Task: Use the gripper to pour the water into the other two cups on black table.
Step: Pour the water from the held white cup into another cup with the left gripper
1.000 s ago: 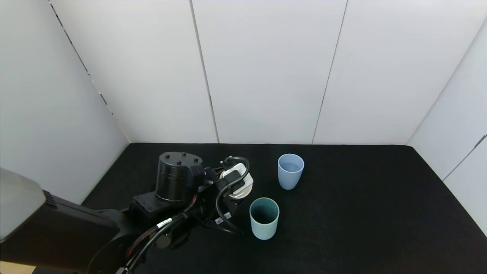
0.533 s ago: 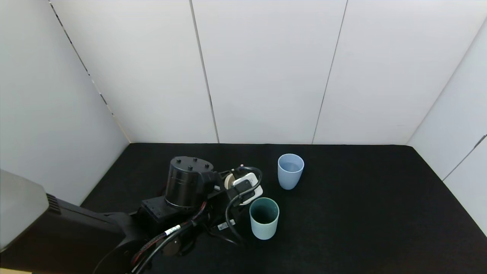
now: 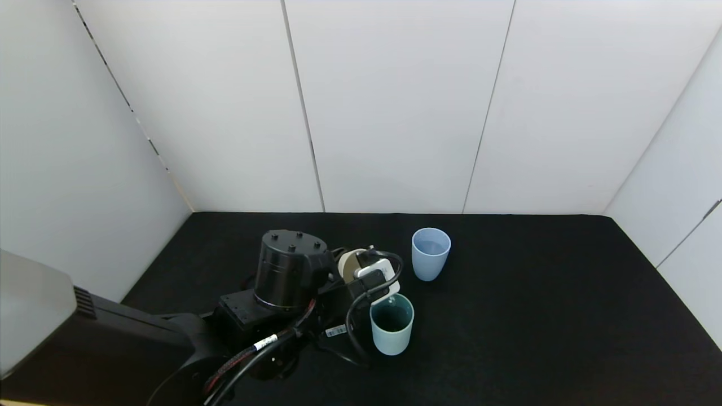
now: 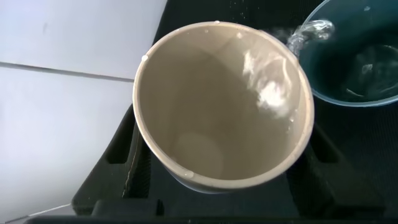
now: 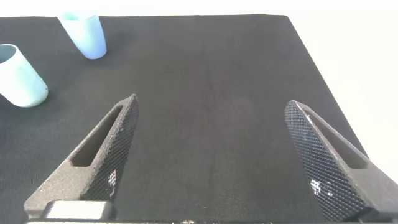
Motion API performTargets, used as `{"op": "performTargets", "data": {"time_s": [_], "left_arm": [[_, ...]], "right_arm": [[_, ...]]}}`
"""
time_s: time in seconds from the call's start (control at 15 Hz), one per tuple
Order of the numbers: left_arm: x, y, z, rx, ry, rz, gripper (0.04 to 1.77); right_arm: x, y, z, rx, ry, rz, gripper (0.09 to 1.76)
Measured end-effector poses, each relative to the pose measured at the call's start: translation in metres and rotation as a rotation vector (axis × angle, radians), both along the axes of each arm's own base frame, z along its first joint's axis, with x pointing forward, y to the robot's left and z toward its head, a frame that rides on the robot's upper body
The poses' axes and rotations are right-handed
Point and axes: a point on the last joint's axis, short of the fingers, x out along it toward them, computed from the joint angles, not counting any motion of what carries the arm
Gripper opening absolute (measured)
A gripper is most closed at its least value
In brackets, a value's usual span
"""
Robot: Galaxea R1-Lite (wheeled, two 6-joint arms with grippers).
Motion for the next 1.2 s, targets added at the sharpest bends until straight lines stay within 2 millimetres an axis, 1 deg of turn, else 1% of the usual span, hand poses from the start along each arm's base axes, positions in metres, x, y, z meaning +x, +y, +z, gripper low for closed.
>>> {"op": "performTargets", "data": {"time_s": [1.2], "left_arm": [[-0.012, -0.015, 0.007, 0.173, -0.112, 0.02, 1.22]], "right_arm": [[0.0, 0.0, 0.0, 0.0, 0.0, 0.0, 1.71]]}}
